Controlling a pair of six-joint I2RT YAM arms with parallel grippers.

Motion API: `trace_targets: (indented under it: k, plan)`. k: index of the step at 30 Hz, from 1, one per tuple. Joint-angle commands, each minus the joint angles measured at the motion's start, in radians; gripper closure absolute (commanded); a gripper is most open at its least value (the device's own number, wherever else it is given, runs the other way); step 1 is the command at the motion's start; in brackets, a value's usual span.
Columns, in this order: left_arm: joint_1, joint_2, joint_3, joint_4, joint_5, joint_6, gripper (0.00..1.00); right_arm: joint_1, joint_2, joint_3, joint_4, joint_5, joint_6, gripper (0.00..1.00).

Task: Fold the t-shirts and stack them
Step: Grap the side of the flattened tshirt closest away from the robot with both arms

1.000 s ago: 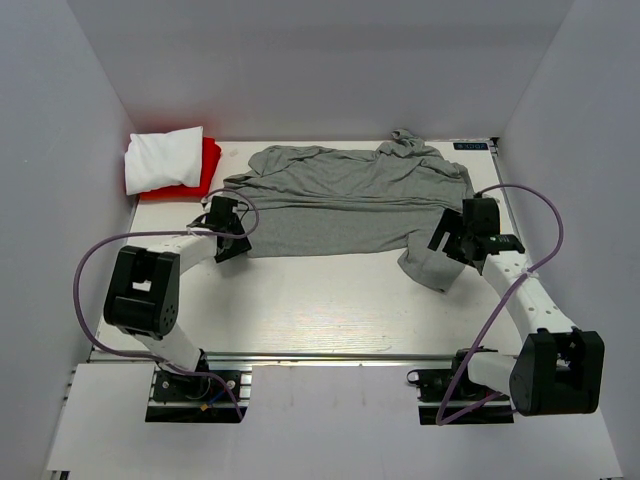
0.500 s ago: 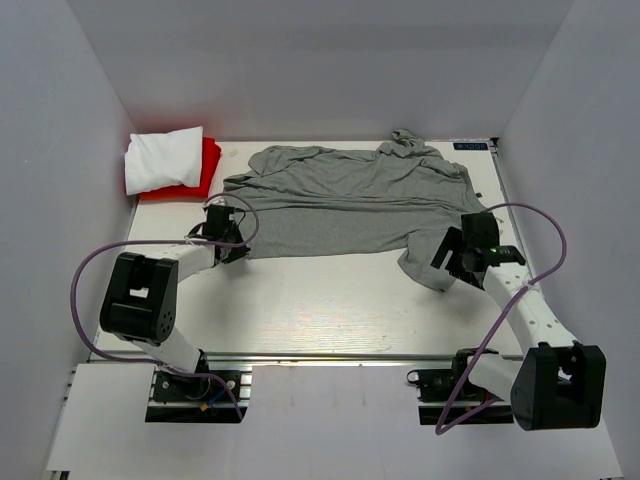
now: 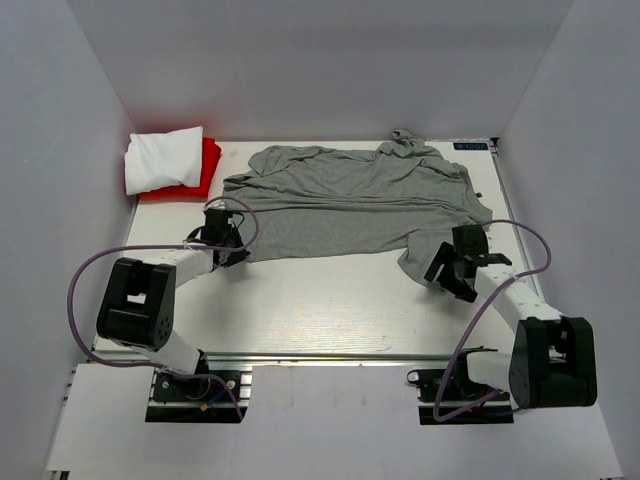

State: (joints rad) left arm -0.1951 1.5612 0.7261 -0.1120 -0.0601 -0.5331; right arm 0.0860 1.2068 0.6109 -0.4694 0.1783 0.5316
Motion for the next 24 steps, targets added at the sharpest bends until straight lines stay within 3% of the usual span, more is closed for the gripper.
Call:
trace_targets:
  k: [1,5,7,8,13,24]
  plan:
    - [0.0,-0.038,-0.01,-0.002,0.023,0.016,1.0,-0.003,0.046,-0.028,0.097,-0.011,0.03,0.2]
    - [0.0,-0.047,-0.01,-0.002,0.023,0.016,1.0,-0.002,0.059,-0.04,0.092,-0.002,0.044,0.44]
    - [0.0,-0.07,-0.01,-0.002,0.023,0.016,1.0,-0.003,0.048,-0.065,0.098,0.006,0.048,0.72]
    - [0.0,-0.082,-0.022,-0.002,0.032,0.016,1.0,-0.002,0.028,-0.071,0.1,0.016,0.056,0.98]
    - [0.0,-0.136,-0.051,-0.032,0.069,0.016,1.0,-0.002,-0.088,-0.097,0.037,0.05,0.109,1.0]
    - [-0.009,-0.403,-0.146,-0.273,0.12,-0.044,1.0,0.001,-0.519,0.048,-0.478,0.044,0.238,1.0]
